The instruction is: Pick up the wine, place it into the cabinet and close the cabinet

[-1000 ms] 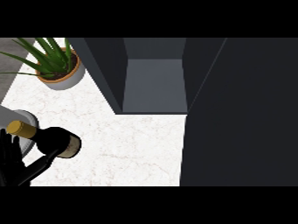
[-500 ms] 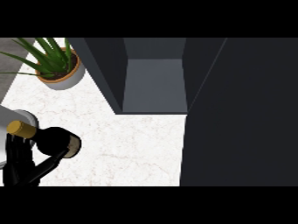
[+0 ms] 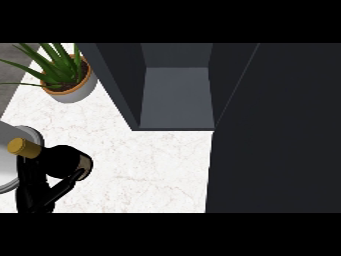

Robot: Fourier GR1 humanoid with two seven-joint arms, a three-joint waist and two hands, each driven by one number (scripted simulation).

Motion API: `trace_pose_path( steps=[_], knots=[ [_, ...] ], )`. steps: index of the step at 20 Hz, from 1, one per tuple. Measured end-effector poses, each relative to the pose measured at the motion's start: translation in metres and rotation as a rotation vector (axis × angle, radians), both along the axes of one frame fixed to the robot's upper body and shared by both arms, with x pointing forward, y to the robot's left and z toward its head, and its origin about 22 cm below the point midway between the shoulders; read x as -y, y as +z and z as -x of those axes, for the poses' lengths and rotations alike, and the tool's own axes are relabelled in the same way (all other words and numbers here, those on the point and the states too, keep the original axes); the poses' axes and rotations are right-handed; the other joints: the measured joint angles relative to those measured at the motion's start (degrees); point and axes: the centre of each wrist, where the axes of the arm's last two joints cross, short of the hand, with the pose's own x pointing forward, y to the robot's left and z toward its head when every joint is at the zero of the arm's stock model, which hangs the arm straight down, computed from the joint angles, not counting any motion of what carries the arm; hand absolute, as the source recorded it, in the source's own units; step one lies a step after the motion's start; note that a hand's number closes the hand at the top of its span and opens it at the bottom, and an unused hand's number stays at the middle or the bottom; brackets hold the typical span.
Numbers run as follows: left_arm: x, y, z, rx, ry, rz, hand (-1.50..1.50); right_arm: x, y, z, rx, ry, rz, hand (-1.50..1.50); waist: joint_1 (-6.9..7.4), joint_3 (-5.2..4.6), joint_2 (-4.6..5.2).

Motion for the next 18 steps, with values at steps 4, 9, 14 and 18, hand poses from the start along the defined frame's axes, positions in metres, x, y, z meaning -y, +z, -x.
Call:
trace_pose_path(
  steps=[4,9,14,18],
  knots=[
    [0.000,-0.013,0.000,0.047,-0.005,0.044,-1.50,-0.004,-0.003,0.001,0.004,-0.003,-0.002,-1.50,-0.05,0.00,0.00],
    [0.005,-0.025,-0.005,0.077,-0.012,0.074,-1.50,-0.003,0.001,0.003,0.004,-0.007,-0.003,-1.50,-0.09,0.00,0.02],
    [0.005,-0.033,-0.003,0.105,-0.029,0.084,1.50,-0.003,0.000,0.002,-0.003,-0.010,-0.013,-1.50,-0.01,0.24,-0.10],
    [0.006,-0.037,-0.002,0.127,-0.039,0.100,1.50,-0.001,-0.002,0.004,0.000,-0.016,-0.008,-1.50,0.08,0.73,-0.33]
  ],
)
